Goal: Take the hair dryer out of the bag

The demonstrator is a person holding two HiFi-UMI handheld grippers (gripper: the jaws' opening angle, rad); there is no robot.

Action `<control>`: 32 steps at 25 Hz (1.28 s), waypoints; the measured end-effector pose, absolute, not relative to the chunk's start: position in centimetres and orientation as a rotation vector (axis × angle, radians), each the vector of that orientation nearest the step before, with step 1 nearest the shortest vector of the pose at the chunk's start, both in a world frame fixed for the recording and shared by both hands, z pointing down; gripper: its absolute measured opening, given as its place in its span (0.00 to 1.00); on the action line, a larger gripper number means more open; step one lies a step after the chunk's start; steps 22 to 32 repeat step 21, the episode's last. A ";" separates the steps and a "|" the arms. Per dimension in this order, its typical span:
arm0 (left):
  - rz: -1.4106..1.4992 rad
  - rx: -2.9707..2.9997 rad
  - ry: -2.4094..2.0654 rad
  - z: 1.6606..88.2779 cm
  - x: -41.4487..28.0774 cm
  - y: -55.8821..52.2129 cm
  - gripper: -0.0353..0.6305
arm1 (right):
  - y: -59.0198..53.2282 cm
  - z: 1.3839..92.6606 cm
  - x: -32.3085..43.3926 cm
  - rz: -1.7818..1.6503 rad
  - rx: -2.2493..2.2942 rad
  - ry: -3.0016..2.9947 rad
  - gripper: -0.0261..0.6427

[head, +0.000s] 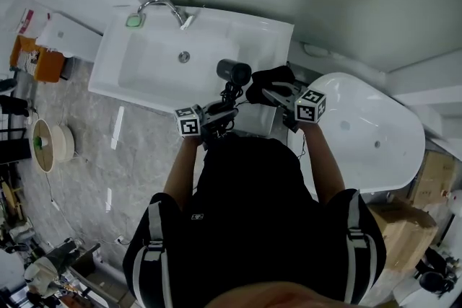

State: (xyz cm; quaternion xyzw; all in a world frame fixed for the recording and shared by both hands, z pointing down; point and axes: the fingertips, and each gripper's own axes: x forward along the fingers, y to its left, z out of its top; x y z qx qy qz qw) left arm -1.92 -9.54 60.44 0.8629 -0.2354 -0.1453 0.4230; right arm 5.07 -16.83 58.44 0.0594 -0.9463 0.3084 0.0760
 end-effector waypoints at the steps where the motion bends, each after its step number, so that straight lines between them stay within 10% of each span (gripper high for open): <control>1: -0.362 2.158 -0.586 60.5 -1.8 -9.6 0.35 | -16.6 58.7 5.2 0.924 0.179 -2.830 0.14; 32: -0.313 2.148 -0.563 60.8 -2.4 -10.6 0.35 | -14.1 63.3 6.5 0.848 0.190 -2.694 0.14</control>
